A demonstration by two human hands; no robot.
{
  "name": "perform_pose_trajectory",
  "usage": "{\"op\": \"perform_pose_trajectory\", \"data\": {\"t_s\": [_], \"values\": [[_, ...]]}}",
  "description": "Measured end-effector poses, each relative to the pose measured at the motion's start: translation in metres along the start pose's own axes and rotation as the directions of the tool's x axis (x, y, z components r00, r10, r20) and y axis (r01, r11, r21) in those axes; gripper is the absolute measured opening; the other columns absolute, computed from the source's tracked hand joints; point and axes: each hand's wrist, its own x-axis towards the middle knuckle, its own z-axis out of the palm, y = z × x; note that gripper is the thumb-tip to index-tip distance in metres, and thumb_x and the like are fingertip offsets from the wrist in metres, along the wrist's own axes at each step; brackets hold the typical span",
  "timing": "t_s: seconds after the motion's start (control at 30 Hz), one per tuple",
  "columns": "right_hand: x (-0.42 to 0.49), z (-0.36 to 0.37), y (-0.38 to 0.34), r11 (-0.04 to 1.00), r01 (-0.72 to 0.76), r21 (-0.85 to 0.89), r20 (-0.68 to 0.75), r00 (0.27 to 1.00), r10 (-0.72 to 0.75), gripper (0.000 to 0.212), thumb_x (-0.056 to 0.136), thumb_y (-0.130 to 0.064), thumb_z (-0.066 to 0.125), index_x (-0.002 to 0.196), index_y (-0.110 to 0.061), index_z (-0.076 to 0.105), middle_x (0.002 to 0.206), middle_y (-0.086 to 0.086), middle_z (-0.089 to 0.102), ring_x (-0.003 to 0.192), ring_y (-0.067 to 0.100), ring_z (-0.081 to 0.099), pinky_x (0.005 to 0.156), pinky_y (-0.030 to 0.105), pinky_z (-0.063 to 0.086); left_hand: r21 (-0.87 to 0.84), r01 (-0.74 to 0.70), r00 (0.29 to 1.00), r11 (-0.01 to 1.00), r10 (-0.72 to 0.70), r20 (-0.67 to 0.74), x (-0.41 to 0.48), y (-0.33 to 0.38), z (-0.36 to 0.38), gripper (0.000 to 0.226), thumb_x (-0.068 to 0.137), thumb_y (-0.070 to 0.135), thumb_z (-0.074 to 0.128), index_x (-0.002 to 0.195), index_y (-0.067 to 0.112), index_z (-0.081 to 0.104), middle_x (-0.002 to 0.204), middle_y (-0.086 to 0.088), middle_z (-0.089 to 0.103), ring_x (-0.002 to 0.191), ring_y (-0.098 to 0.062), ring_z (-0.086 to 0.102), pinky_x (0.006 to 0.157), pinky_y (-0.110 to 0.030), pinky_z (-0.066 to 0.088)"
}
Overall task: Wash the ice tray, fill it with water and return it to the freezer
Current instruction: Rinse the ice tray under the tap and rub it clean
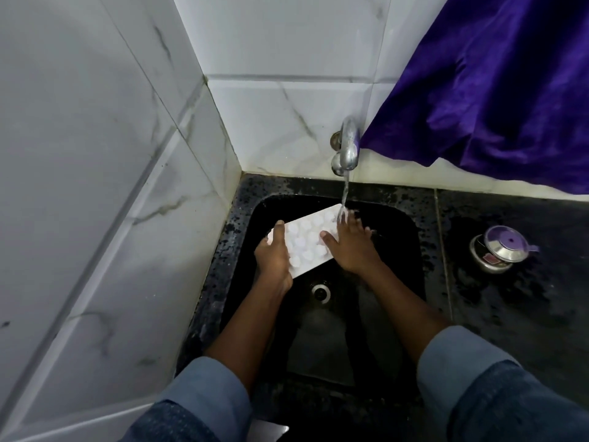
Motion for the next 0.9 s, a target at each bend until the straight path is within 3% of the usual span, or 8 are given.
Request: {"op": "perform_pose_trajectory", "data": {"t_s": [0.1,0.17,0.23,0.3,0.5,0.63,0.77,0.9], "values": [[-0.018,0.014,-0.019,0.867,-0.035,0.497,0.090,0.996,-0.011,0.077,0.107,-0.058,0.041,0.166,-0.012,0.022,0.174,0.009,0.015,0.160,0.023,0.015,0.128,0.038,0.012,0.045,-0.118,0.991,0.992,0.115,0.072,-0.016,0.006,0.016,0.033,0.102,0.038,0.073,0.109,0.007,0.079,0.106,-0.013,0.082,0.091,-0.024,0.081,0.076,-0.036,0.066],[-0.035,0.013,-0.030,0.511,-0.145,0.847,0.188,0.982,-0.033,0.076,0.094,-0.074,0.048,0.156,-0.031,0.046,0.163,0.000,0.045,0.149,0.018,0.043,0.122,0.044,0.032,0.129,-0.174,0.969,0.976,0.146,0.200,-0.030,0.009,0.031,0.037,0.107,0.045,0.063,0.109,0.012,0.079,0.108,-0.012,0.082,0.103,-0.030,0.079,0.092,-0.047,0.064],[-0.046,0.005,-0.032,0.240,-0.194,0.951,0.218,0.973,-0.073,0.069,0.082,-0.084,0.057,0.139,-0.046,0.060,0.141,-0.007,0.066,0.128,0.015,0.065,0.103,0.047,0.053,0.235,-0.166,0.933,0.958,0.076,0.352,-0.043,0.011,0.045,0.052,0.108,0.060,0.050,0.112,0.017,0.078,0.110,-0.010,0.081,0.106,-0.029,0.078,0.097,-0.050,0.062],[-0.051,-0.004,-0.023,0.152,-0.149,0.977,0.164,0.982,-0.090,0.064,0.080,-0.083,0.063,0.136,-0.050,0.060,0.135,-0.011,0.070,0.121,0.010,0.068,0.093,0.041,0.060,0.295,-0.104,0.873,0.950,-0.055,0.484,-0.053,0.012,0.057,0.062,0.098,0.073,0.044,0.118,0.025,0.078,0.113,-0.005,0.081,0.108,-0.020,0.077,0.099,-0.043,0.061],[-0.056,-0.022,0.014,0.035,-0.036,0.999,0.027,0.977,0.214,0.039,0.100,-0.030,0.065,0.138,-0.025,0.058,0.123,0.010,0.075,0.105,0.031,0.076,0.084,0.053,0.062,0.339,-0.266,0.842,0.902,0.046,0.537,-0.031,0.003,0.062,0.034,0.107,0.034,0.065,0.103,0.005,0.083,0.098,-0.009,0.081,0.088,-0.021,0.074,0.080,-0.034,0.058],[-0.066,-0.031,0.036,-0.016,-0.036,0.999,0.039,0.965,0.260,0.032,0.103,-0.033,0.062,0.134,-0.026,0.063,0.120,0.006,0.077,0.104,0.030,0.076,0.074,0.045,0.062,0.517,-0.417,0.867,0.748,0.158,0.472,-0.003,-0.001,0.075,0.036,0.107,0.023,0.066,0.139,0.005,0.068,0.139,-0.015,0.069,0.125,-0.031,0.067,0.109,-0.047,0.054],[-0.076,-0.039,0.063,-0.039,-0.087,0.995,0.095,0.945,0.312,0.044,0.101,-0.049,0.062,0.131,-0.017,0.067,0.119,0.009,0.077,0.104,0.031,0.076,0.068,0.043,0.061,0.596,-0.319,0.905,0.737,0.049,0.423,0.013,0.003,0.094,0.066,0.110,0.035,0.058,0.166,0.007,0.036,0.162,-0.017,0.050,0.145,-0.036,0.052,0.120,-0.050,0.044],[-0.082,-0.045,0.085,0.053,-0.119,0.991,0.090,0.920,0.382,0.047,0.099,-0.056,0.061,0.120,-0.016,0.073,0.107,0.008,0.080,0.090,0.030,0.078,0.056,0.037,0.059,0.541,-0.220,0.928,0.812,0.002,0.374,0.028,0.005,0.096,0.039,0.103,0.035,0.073,0.104,-0.004,0.070,0.092,-0.016,0.067,0.084,-0.031,0.065,0.072,-0.032,0.055]]}}
